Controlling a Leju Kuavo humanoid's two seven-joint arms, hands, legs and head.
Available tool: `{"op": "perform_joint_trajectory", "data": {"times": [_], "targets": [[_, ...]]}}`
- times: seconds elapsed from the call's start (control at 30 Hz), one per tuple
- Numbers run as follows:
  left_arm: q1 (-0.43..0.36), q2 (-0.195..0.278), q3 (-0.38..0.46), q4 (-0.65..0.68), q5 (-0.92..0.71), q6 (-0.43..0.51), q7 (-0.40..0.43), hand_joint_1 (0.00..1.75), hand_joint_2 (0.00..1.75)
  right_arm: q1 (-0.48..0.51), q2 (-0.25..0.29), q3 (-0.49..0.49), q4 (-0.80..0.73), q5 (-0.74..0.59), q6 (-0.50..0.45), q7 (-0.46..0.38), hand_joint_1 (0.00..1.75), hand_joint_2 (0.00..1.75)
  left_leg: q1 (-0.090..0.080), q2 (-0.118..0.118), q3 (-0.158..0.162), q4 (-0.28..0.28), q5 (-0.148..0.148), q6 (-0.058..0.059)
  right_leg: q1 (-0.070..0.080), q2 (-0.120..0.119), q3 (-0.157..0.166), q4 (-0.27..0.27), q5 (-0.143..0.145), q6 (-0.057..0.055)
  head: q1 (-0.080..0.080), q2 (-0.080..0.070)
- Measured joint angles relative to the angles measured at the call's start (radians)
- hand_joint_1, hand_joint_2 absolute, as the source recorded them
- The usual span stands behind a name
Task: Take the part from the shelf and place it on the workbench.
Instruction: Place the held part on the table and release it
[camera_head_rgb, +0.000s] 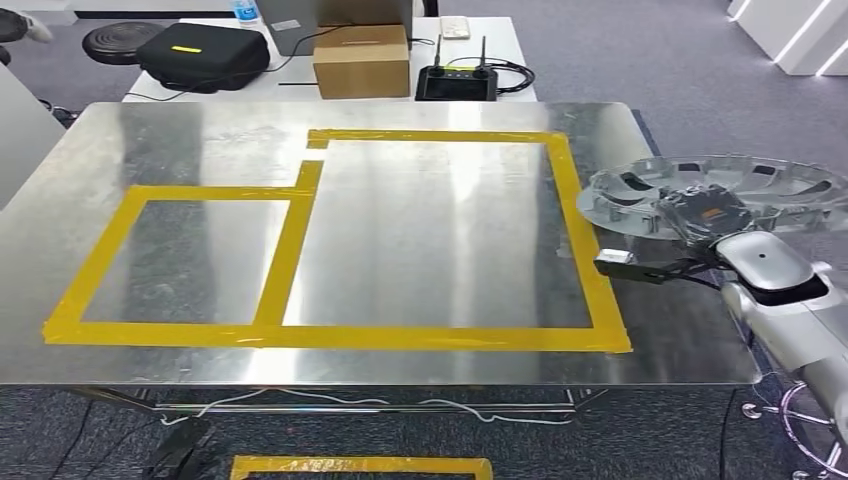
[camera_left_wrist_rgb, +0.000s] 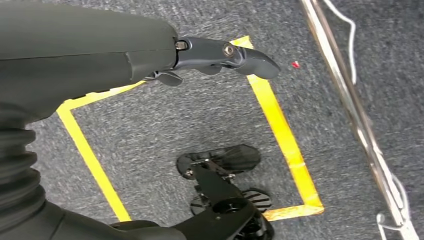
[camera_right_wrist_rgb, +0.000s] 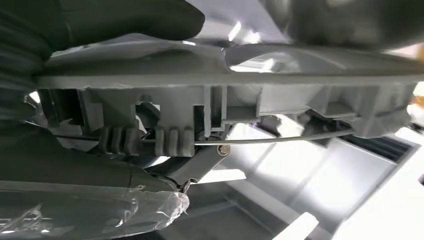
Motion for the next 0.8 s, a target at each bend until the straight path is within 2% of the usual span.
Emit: {"op": "perform_joint_trajectory", "data": {"times": [0.03, 0.1, 0.13, 0.17, 0.2, 0.23, 0.27, 0.3, 0.33, 0.37, 0.43, 0.5, 0.53, 0.57, 0.63, 0.67, 0.7, 0.73, 0.8], "targets": [[0.000, 0.000, -0.002, 0.000, 0.000, -0.001, 0.001, 0.00, 1.75, -0.021, 0.018, 0.021, 0.007, 0.010, 0.003, 0.001, 1.75, 1.75, 0.003, 0.000, 0.001, -0.002, 0.001, 0.002, -0.001, -0.007, -0.020, 0.042, -0.023, 0.006, 0.003, 0.000], [-0.001, 0.001, -0.006, 0.000, 0.000, -0.003, 0.003, 0.00, 1.75, -0.059, 0.062, 0.061, 0.020, 0.024, 0.018, 0.006, 1.75, 1.75, 0.004, 0.002, 0.002, -0.002, 0.000, 0.004, -0.005, -0.017, -0.088, 0.177, -0.083, 0.015, 0.010, 0.000], [-0.002, 0.001, -0.008, 0.000, 0.000, -0.005, 0.004, 0.00, 1.75, -0.071, 0.084, 0.080, 0.025, 0.026, 0.028, 0.008, 1.75, 1.75, 0.005, 0.003, 0.003, -0.002, -0.001, 0.004, -0.007, -0.019, -0.121, 0.238, -0.102, 0.018, 0.010, 0.000], [-0.003, 0.002, -0.010, 0.000, 0.000, -0.006, 0.004, 0.00, 1.75, -0.078, 0.103, 0.097, 0.030, 0.027, 0.035, 0.009, 1.75, 1.75, 0.006, 0.003, 0.004, -0.002, -0.002, 0.003, -0.010, -0.020, -0.139, 0.269, -0.103, 0.021, 0.010, 0.000], [-0.003, 0.002, -0.012, 0.000, 0.000, -0.006, 0.005, 0.00, 1.75, -0.084, 0.119, 0.111, 0.034, 0.026, 0.039, 0.009, 1.75, 1.75, 0.008, 0.002, 0.006, -0.002, -0.004, 0.001, -0.012, -0.020, -0.137, 0.260, -0.084, 0.023, 0.010, 0.000], [-0.003, 0.001, -0.014, 0.000, 0.000, -0.007, 0.006, 0.00, 1.75, -0.092, 0.133, 0.121, 0.037, 0.024, 0.041, 0.009, 1.75, 1.75, 0.010, 0.000, 0.009, -0.001, -0.006, -0.001, -0.014, -0.020, -0.116, 0.209, -0.049, 0.024, 0.010, 0.000], [-0.003, 0.001, -0.016, 0.000, 0.000, -0.009, 0.007, 0.00, 1.75, -0.100, 0.145, 0.130, 0.041, 0.021, 0.042, 0.006, 1.75, 1.75, 0.012, -0.003, 0.012, -0.001, -0.008, -0.005, -0.016, -0.020, -0.082, 0.135, -0.009, 0.025, 0.011, 0.000], [-0.003, 0.002, -0.017, 0.000, 0.000, -0.010, 0.007, 0.00, 1.75, -0.111, 0.158, 0.139, 0.046, 0.016, 0.043, 0.003, 1.75, 1.75, 0.012, -0.006, 0.013, 0.000, -0.010, -0.011, -0.017, -0.019, -0.048, 0.064, 0.020, 0.026, 0.012, 0.000], [-0.003, 0.002, -0.019, 0.000, 0.000, -0.011, 0.008, 0.00, 1.75, -0.119, 0.174, 0.148, 0.051, 0.008, 0.045, -0.001, 1.75, 1.75, 0.012, -0.008, 0.013, 0.000, -0.010, -0.018, -0.017, -0.018, -0.023, 0.013, 0.036, 0.022, 0.011, 0.000], [-0.002, 0.002, -0.020, 0.000, 0.000, -0.013, 0.008, 0.00, 1.75, -0.123, 0.192, 0.156, 0.057, -0.003, 0.047, -0.007, 1.75, 1.75, 0.011, -0.010, 0.011, 0.000, -0.009, -0.024, -0.015, -0.016, -0.010, -0.015, 0.040, 0.016, 0.011, 0.000], [-0.002, 0.003, -0.023, 0.000, -0.001, -0.018, 0.008, 0.00, 1.75, -0.121, 0.227, 0.168, 0.067, -0.033, 0.048, -0.022, 1.75, 1.75, 0.012, -0.010, 0.009, -0.004, -0.005, -0.036, -0.012, -0.013, -0.010, -0.021, 0.037, -0.001, 0.008, 0.000], [-0.002, 0.001, -0.028, 0.000, -0.003, -0.023, 0.008, 0.00, 1.75, -0.112, 0.257, 0.175, 0.077, -0.076, 0.040, -0.047, 1.75, 1.75, 0.013, -0.008, 0.003, 0.008, -0.019, -0.046, -0.013, -0.013, -0.008, -0.025, 0.040, -0.016, 0.006, 0.000], [-0.003, 0.000, -0.032, 0.000, -0.004, -0.026, 0.008, 0.00, 1.75, -0.106, 0.270, 0.177, 0.083, -0.101, 0.030, -0.064, 1.75, 1.75, 0.013, -0.007, -0.011, 0.041, -0.040, -0.049, -0.015, -0.013, -0.007, -0.028, 0.041, -0.023, 0.004, 0.000], [-0.003, -0.001, -0.036, 0.001, -0.006, -0.028, 0.008, 0.00, 1.75, -0.097, 0.281, 0.178, 0.089, -0.126, 0.018, -0.084, 1.75, 1.75, 0.013, -0.006, -0.037, 0.096, -0.069, -0.052, -0.015, -0.013, -0.005, -0.029, 0.041, -0.027, 0.002, 0.000], [-0.002, -0.001, -0.044, 0.001, -0.010, -0.031, 0.008, 0.00, 1.75, -0.074, 0.300, 0.182, 0.102, -0.169, -0.007, -0.130, 1.75, 1.75, 0.013, -0.006, -0.105, 0.233, -0.125, -0.054, -0.014, -0.014, -0.004, -0.030, 0.039, -0.032, -0.001, 0.000], [-0.002, -0.001, -0.048, 0.001, -0.012, -0.031, 0.008, 0.00, 1.75, -0.062, 0.308, 0.185, 0.108, -0.186, -0.015, -0.154, 1.75, 1.75, 0.013, -0.006, -0.128, 0.275, -0.133, -0.055, -0.013, -0.014, -0.003, -0.030, 0.038, -0.033, -0.001, 0.000], [-0.003, -0.001, -0.052, 0.001, -0.015, -0.032, 0.008, 0.00, 1.75, -0.050, 0.317, 0.188, 0.113, -0.200, -0.020, -0.176, 1.75, 1.75, 0.013, -0.006, -0.134, 0.281, -0.121, -0.055, -0.013, -0.013, -0.002, -0.029, 0.038, -0.033, -0.001, 0.000], [-0.004, 0.000, -0.057, 0.001, -0.018, -0.031, 0.008, 0.00, 1.75, -0.041, 0.327, 0.191, 0.116, -0.213, -0.023, -0.197, 1.75, 1.75, 0.014, -0.006, -0.120, 0.246, -0.092, -0.055, -0.014, -0.012, 0.000, -0.029, 0.037, -0.033, -0.002, 0.000], [-0.011, 0.001, -0.068, 0.001, -0.024, -0.031, 0.008, 0.00, 1.75, -0.032, 0.354, 0.196, 0.119, -0.234, -0.023, -0.225, 1.75, 1.75, 0.014, 0.000, -0.054, 0.112, -0.023, -0.055, -0.013, -0.009, 0.003, -0.028, 0.034, -0.028, -0.004, 0.000]]}}
